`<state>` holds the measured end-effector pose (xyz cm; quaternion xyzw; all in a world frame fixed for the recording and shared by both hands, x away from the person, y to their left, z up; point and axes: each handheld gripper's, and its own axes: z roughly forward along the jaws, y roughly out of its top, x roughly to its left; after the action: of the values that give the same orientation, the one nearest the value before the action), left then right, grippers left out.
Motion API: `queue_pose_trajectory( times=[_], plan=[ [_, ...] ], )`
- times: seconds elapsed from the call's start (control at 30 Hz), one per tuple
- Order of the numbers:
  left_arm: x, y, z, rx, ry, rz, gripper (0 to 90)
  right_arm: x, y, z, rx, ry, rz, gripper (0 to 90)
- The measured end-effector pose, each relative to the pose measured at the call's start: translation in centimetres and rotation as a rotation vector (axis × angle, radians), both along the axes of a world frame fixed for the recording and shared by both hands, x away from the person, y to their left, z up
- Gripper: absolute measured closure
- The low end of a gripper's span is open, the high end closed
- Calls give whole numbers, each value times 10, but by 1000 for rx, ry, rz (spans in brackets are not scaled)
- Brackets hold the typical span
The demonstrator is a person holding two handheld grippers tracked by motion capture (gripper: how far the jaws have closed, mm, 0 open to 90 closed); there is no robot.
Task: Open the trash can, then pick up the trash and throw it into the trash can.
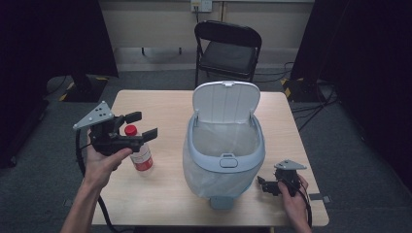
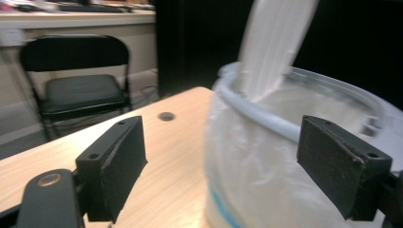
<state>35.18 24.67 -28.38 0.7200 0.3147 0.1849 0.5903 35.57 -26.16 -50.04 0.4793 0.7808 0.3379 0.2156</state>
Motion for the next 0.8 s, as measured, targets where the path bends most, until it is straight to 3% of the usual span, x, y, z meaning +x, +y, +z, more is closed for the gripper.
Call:
queue_pose_trajectory(
  times=[0.43, 0.8],
  plan=[
    [10, 37, -19, 35, 47, 107, 157, 0, 0, 0, 0, 0, 0, 110],
    [18, 50, -45, 86, 102, 122, 157, 0, 0, 0, 1, 0, 0, 110]
  ],
)
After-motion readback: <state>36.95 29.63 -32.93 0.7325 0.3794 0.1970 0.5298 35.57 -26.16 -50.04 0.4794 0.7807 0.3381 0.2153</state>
